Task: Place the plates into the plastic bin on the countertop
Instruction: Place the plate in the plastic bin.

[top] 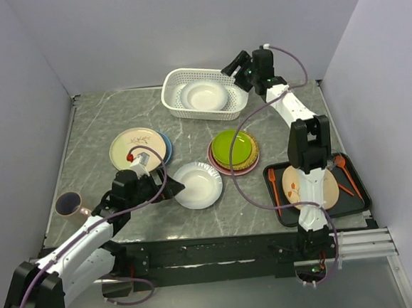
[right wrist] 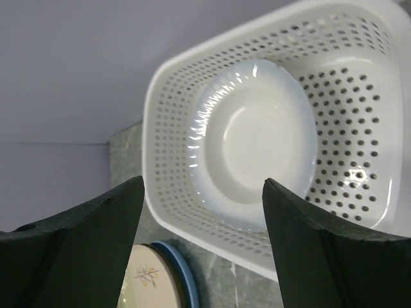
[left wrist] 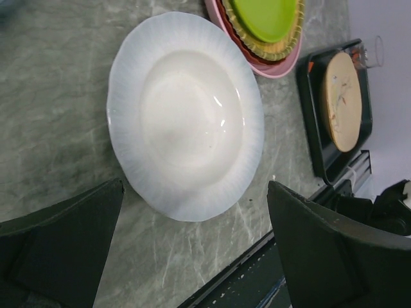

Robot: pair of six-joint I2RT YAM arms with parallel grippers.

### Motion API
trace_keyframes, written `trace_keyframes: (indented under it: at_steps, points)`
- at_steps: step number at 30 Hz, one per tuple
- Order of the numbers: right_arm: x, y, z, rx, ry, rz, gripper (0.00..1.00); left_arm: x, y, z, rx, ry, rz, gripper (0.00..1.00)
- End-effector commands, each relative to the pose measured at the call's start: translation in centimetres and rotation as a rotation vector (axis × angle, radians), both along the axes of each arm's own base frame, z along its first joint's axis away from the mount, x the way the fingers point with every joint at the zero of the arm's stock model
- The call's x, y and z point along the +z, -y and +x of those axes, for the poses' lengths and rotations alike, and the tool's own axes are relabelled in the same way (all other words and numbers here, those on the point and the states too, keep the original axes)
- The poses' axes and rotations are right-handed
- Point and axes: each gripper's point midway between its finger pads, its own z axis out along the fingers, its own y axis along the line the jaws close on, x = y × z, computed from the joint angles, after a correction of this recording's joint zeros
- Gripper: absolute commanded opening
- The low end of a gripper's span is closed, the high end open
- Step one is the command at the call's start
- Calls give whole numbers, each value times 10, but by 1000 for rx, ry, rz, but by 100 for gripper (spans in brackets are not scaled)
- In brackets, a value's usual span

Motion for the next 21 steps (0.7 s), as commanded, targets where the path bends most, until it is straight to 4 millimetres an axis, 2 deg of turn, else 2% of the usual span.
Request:
trace_keyframes:
  at_steps: [1,5,6,8,9,11,12,13,14,15,16,17,18,19,21]
  points:
    - [47,-4,-1,9,118,6,81,6,-4,10,41,16,27,99]
    - [51,-6,-8,25,129,8,81,-4,-8,12,75,-9,41,99]
    - [59,-6,-12,26,143,13,81,-8,-10,11,85,-21,45,99]
    - [56,-5,-18,33,142,10,81,-13,-10,11,90,-31,44,99]
    - [65,-5,-23,36,159,8,81,-14,-9,11,88,-30,35,99]
    - [60,-4,-32,46,151,2,81,-20,-7,11,82,-42,29,98]
    - [69,-4,-38,54,167,5,81,-20,-6,12,86,-35,16,96]
    - [58,-3,-45,58,141,3,81,-25,-5,12,88,-47,15,94]
    - [62,-3,-50,62,157,8,81,-27,-5,12,88,-48,9,92]
    - [76,-2,-56,67,194,12,81,-29,-3,13,90,-46,-4,86]
    - [65,-1,-63,68,174,11,81,-31,-2,12,88,-51,-13,84]
    - [66,1,-67,68,176,14,81,-32,-1,12,88,-55,-22,78]
    - [77,0,-72,77,201,22,81,-38,-2,11,88,-67,-15,76]
    - [72,0,-78,83,189,24,81,-37,-1,12,87,-63,-20,73]
    - [81,-1,-85,95,211,30,81,-42,-1,14,90,-68,-12,67]
